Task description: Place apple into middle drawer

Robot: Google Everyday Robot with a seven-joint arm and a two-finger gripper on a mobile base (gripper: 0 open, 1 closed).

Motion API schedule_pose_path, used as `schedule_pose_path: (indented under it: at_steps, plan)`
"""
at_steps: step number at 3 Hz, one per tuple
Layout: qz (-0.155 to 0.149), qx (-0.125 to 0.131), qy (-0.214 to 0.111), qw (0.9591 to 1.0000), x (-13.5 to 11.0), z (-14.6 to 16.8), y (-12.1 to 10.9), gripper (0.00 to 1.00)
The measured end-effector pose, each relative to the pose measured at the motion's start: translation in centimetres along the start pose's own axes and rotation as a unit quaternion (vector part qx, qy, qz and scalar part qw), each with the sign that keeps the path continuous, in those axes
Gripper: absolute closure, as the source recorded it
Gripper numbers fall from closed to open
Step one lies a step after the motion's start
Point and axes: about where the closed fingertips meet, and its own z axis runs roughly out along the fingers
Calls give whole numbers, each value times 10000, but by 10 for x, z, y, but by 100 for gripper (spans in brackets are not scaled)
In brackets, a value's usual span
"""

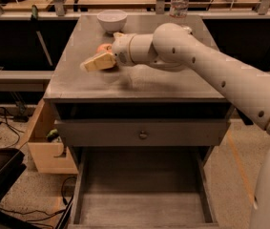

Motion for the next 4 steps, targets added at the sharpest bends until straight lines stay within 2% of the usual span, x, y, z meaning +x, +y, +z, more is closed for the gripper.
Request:
schedule_pose_path:
  at_steps: [2,3,4]
  plan:
    - [-23,145,62,9999,13,14,-20,0]
    - [11,105,89,9999,25,17,-20,18]
    - [10,86,88,9999,24,19,-18,41]
